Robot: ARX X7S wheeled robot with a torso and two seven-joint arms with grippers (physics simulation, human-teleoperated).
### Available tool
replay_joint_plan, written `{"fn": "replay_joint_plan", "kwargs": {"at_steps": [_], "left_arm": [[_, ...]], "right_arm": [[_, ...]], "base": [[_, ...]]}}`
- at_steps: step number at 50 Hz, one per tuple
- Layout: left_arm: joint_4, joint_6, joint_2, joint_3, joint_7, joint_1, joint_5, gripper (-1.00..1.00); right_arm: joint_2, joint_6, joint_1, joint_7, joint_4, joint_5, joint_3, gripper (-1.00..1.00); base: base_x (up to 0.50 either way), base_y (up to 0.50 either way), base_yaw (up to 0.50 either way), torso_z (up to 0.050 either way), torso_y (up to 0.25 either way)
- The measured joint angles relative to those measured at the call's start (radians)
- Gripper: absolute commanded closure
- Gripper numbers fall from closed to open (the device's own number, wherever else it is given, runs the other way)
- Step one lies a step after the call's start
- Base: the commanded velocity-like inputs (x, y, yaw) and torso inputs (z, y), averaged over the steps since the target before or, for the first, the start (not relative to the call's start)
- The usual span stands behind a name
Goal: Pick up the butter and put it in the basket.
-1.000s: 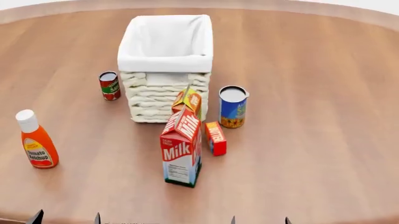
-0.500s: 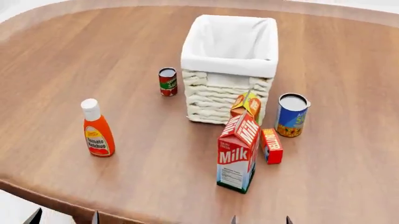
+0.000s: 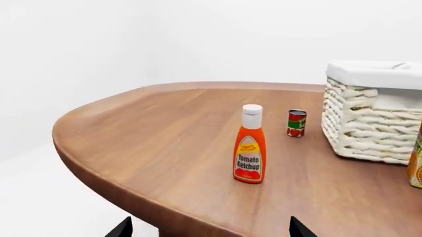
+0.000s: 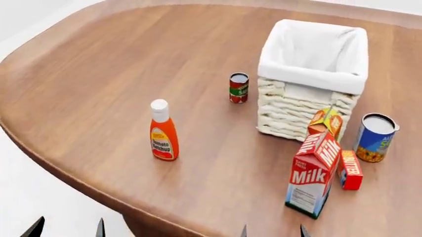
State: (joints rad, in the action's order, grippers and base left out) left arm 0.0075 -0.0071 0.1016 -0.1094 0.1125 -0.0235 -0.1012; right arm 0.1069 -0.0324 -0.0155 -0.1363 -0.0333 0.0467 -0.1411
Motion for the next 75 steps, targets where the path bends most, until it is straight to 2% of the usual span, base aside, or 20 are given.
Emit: {"fn": "replay_joint_plan", "kwargs": {"at_steps": [8, 59, 75], "left_arm": [[0.003, -0.002, 0.008, -0.009, 0.008, 0.0, -0.009, -1.0], [0.063, -0.051, 0.059, -0.032, 0.032, -0.014, -0.092, -1.0], [0.076, -0.123, 0.086, 0.049, 0.062, -0.097, -0.182, -1.0]], "right_arm": [[0.007, -0.001, -0.001, -0.009, -0.002, 0.005, -0.01, -1.0], [0.049, -0.001, 0.004, -0.07, -0.082, 0.009, -0.059, -1.0], [0.057, -0.025, 0.025, -0.126, -0.108, -0.008, -0.049, -1.0]], "base": [[0.0, 0.0, 0.5, 0.0, 0.0], [0.1, -0.5, 0.0, 0.0, 0.0], [0.01, 0.0, 0.0, 0.0, 0.0]]}}
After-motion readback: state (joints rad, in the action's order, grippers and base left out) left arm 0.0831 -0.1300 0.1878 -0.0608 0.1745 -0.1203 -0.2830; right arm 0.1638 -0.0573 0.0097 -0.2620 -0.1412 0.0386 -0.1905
